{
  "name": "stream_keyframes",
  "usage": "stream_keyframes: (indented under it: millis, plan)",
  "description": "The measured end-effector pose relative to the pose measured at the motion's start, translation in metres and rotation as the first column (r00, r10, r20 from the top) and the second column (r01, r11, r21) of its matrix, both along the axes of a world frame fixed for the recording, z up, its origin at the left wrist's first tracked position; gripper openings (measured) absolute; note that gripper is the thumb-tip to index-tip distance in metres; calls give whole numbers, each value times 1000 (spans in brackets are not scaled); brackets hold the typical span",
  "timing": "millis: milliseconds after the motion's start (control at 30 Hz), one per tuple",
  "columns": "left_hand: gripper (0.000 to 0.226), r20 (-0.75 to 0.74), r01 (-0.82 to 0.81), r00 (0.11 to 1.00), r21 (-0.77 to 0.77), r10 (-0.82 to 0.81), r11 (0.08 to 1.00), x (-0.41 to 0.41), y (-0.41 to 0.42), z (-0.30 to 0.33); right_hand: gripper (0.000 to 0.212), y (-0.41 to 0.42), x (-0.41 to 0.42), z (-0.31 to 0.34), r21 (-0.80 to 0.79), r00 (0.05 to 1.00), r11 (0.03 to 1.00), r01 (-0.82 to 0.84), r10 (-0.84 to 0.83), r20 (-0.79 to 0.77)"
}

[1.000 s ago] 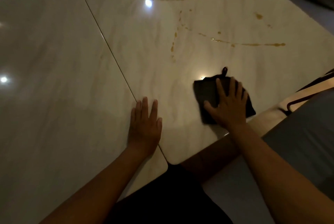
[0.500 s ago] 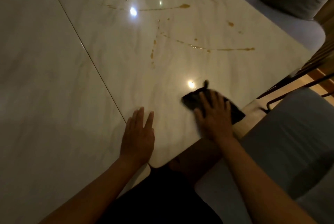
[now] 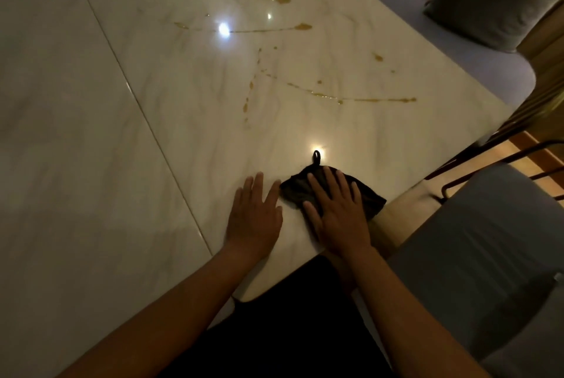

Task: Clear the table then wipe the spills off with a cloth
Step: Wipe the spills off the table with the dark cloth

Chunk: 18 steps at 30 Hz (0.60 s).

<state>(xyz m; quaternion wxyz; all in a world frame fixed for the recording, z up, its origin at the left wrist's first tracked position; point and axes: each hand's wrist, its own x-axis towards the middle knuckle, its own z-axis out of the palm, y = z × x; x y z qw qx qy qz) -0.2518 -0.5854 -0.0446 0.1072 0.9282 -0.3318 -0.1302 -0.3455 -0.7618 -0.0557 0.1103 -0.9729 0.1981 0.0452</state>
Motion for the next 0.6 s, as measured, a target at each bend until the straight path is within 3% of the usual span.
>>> stream_keyframes:
  millis: [267,367,500,600]
  plan:
    - [62,23,3,1000,9,-3,1000,28,-102,0,68,-197,48,1,-58,972,970,234,-234,12]
    - [61,16,-62,998,1,62,998,41,-150,3,66,-229,63,-1,-40,967,967,251,-249,46]
    - [55,93,-156,983,-38,159,987,50,-201,1,62,-227,31,-1,-37,998,997,-63,64,16]
    - [54,86,-208,974,-32,210,978,53,-233,1,63,-275,43,2,-11,959,959,-282,282,3]
